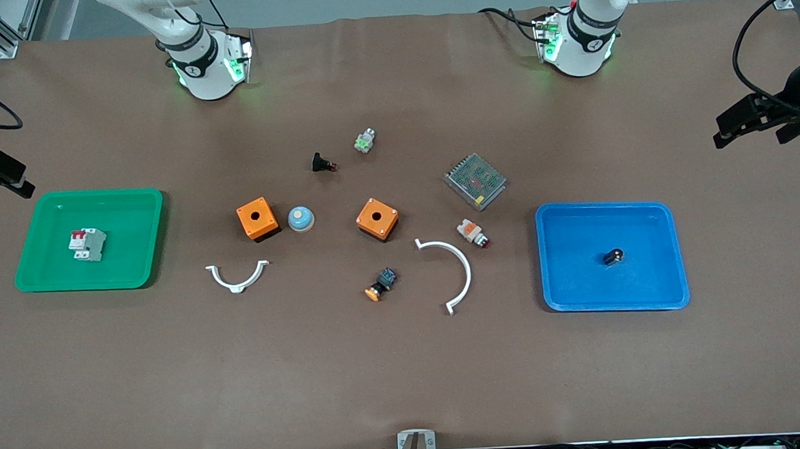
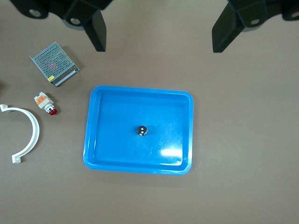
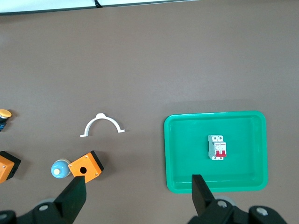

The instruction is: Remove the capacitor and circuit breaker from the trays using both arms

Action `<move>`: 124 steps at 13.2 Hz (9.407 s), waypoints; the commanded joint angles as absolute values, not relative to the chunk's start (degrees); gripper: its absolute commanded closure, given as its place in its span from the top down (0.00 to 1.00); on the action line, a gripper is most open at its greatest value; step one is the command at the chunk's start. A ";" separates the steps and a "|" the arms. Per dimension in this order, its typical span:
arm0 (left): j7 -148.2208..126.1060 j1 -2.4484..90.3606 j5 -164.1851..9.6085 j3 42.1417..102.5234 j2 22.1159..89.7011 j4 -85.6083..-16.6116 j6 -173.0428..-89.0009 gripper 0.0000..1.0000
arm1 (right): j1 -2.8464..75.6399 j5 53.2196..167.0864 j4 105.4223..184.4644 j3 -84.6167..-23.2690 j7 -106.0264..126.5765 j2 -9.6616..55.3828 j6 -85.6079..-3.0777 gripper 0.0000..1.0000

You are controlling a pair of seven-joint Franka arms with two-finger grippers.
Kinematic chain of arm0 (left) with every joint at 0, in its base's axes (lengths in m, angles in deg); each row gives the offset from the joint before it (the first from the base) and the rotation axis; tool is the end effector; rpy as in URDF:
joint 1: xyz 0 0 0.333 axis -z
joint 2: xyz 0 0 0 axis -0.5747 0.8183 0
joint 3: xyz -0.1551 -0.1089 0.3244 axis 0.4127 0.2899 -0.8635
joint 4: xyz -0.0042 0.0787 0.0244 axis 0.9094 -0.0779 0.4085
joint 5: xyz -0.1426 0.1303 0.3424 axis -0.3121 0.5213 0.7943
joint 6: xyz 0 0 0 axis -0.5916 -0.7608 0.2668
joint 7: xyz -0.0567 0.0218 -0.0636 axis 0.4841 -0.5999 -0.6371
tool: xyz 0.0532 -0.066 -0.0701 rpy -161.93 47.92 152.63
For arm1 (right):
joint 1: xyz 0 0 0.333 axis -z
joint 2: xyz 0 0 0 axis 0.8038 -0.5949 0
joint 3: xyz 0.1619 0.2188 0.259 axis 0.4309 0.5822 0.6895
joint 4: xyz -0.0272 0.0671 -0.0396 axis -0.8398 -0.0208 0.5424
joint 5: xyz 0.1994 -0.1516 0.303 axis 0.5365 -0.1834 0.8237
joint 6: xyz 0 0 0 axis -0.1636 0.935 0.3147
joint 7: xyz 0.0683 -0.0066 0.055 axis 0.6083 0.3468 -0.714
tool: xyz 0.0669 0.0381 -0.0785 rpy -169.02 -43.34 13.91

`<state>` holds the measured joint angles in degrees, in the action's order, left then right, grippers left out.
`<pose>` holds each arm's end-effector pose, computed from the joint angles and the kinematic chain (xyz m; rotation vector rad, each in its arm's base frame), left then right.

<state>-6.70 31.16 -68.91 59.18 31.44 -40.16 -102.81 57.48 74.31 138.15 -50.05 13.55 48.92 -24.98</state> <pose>0.5598 -0.0119 0.6796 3.1295 0.0252 -0.0292 0.5471 -0.0516 0.6990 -3.1217 0.1045 -0.1799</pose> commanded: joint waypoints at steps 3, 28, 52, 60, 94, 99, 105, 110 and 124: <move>-7.24 31.04 -67.94 59.63 38.37 -40.59 -104.64 1.00 | 57.10 73.40 136.54 -50.25 13.90 45.54 -24.52 1.00; -12.60 32.09 -71.37 60.16 59.29 -63.81 -151.85 0.61 | 78.63 74.27 160.88 -50.60 -10.09 24.44 -57.65 0.99; -12.52 37.09 -71.02 61.82 54.54 -42.56 -129.90 0.00 | 74.16 73.31 141.49 -50.43 -9.48 28.39 -29.39 0.18; -35.68 48.69 -68.57 63.67 54.63 -42.19 -126.18 0.00 | 51.77 73.74 136.45 -49.90 18.25 31.21 -16.87 0.18; -83.18 69.11 -64.80 61.92 63.26 -44.93 -141.50 1.00 | 37.03 83.43 153.38 -50.60 36.00 37.77 -35.42 1.00; -71.44 57.96 -62.06 62.01 57.55 -37.89 -132.70 1.00 | 52.06 79.56 156.93 -50.60 17.79 45.00 -32.09 1.00; -43.49 43.80 -62.14 62.01 48.23 -37.53 -124.27 1.00 | 55.95 75.95 145.18 -50.60 17.06 47.20 -21.64 1.00; -34.51 36.94 -62.06 62.00 42.34 -37.70 -117.14 1.00 | 56.57 75.33 136.73 -50.60 17.24 46.59 -21.36 1.00; -17.53 33.41 -69.97 59.81 21.69 -52.73 -106.41 1.00 | 56.66 75.24 131.18 -50.60 17.33 46.15 -20.74 1.00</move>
<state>-18.99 32.34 -68.71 60.63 26.05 -48.32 -106.13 55.54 76.29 133.40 -51.54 16.97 47.12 -21.80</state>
